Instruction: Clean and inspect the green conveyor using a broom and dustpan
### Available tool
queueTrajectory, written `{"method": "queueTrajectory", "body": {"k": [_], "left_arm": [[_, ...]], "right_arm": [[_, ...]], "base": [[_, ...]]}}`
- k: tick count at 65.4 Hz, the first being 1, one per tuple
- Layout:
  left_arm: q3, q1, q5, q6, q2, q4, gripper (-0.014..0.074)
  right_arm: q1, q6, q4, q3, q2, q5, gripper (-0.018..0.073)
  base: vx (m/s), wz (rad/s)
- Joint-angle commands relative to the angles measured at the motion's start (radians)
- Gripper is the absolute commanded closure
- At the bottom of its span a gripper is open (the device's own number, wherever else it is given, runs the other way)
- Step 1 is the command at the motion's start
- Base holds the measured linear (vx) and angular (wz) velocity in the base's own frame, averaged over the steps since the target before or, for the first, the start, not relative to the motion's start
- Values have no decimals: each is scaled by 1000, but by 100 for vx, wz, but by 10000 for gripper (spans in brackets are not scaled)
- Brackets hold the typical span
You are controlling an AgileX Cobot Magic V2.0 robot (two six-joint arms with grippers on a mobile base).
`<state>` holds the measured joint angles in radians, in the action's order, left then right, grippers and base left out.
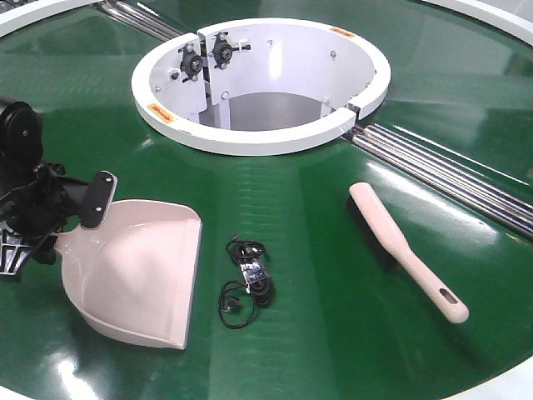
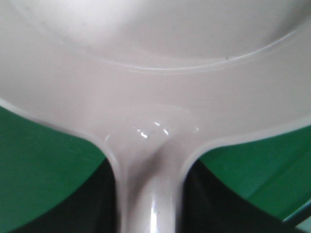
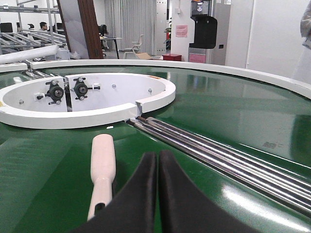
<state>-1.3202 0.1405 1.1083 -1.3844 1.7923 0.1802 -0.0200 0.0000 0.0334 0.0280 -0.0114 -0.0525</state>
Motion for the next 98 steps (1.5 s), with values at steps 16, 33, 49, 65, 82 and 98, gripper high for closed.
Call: {"method": "queueTrajectory", "body": {"k": [16,33,49,65,82,98], "left_arm": [[-29,13,5,1,-42,-20,603],[-29,13,5,1,-42,-20,603],[-29,13,5,1,-42,-20,603],[-29,13,5,1,-42,-20,603],[-29,13,5,1,-42,-20,603],[-29,13,5,1,-42,-20,603]], "right_arm": [[6,0,9,3,-11,78,568],[6,28,-2,-75,-3,149,568],[6,56,-15,-389,222,-152,568],[6,56,-77,-523,473,-295,568],[6,55,-93,-545,591,-302,547],[6,-32,-95,-640,707,-455,260]], "base": [[0,0],[0,0],[0,0],[0,0],[0,0],[0,0]]}}
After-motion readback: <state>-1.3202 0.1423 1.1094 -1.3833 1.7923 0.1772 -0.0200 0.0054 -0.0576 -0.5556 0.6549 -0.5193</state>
